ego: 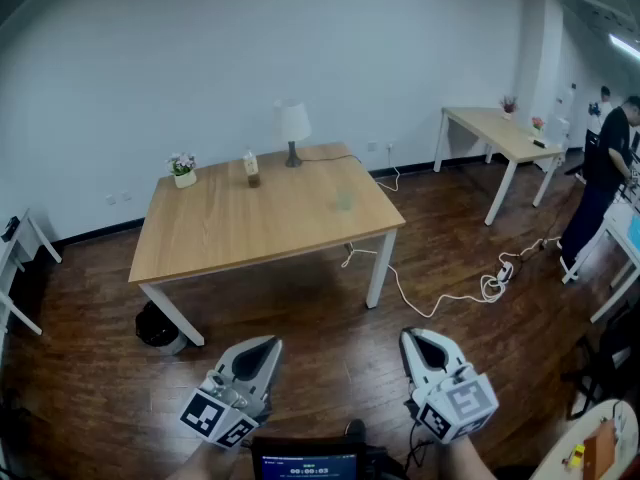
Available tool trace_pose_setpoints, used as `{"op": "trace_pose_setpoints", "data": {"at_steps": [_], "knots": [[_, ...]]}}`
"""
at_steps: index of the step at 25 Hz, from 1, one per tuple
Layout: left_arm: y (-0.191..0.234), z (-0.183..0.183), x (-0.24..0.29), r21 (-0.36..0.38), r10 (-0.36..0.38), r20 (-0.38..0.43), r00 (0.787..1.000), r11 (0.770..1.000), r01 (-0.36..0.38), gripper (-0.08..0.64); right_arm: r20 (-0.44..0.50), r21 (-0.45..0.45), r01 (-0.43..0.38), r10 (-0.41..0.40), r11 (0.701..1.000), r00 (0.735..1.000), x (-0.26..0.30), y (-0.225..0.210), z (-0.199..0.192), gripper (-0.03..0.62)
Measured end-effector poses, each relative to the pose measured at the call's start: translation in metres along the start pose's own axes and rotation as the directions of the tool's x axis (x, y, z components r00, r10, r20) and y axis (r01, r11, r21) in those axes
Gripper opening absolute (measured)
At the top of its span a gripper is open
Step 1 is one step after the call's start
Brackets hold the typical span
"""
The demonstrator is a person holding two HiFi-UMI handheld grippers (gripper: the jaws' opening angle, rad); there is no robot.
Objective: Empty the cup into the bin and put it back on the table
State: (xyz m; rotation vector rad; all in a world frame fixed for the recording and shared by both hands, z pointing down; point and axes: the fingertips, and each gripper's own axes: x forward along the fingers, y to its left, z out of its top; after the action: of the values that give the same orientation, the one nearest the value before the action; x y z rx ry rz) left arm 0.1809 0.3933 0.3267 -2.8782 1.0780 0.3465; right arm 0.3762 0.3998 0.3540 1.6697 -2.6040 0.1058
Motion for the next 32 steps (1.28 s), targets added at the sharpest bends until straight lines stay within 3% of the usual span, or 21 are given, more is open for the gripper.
{"op": "trace_pose_setpoints", "data": {"at_steps": [8, 14, 23, 32], "knots": [[0.017, -0.017, 0.071, 0.046, 0.073, 0.02, 0.997, 0.996, -0.074, 0.0, 0.019, 0.008, -0.075, 0.075, 0.997, 0.997, 0.032, -0.062, 0.008, 0.0], [0.023, -0.018, 0.112, 0.085, 0.092, 0.029, 0.995, 0.992, -0.094, 0.0, 0.026, 0.028, -0.083, 0.082, 0.996, 0.996, 0.052, -0.108, 0.009, 0.0], [0.054, -0.019, 0.145, 0.095, 0.145, 0.051, 0.988, 0.984, -0.15, 0.0, 0.012, 0.031, -0.091, 0.09, 0.995, 0.996, 0.091, -0.135, 0.012, 0.0], [0.105, -0.03, 0.194, 0.075, 0.116, 0.064, 0.991, 0.99, -0.121, 0.0, 0.009, 0.029, -0.075, 0.075, 0.997, 0.997, 0.162, -0.161, 0.019, 0.0]]}}
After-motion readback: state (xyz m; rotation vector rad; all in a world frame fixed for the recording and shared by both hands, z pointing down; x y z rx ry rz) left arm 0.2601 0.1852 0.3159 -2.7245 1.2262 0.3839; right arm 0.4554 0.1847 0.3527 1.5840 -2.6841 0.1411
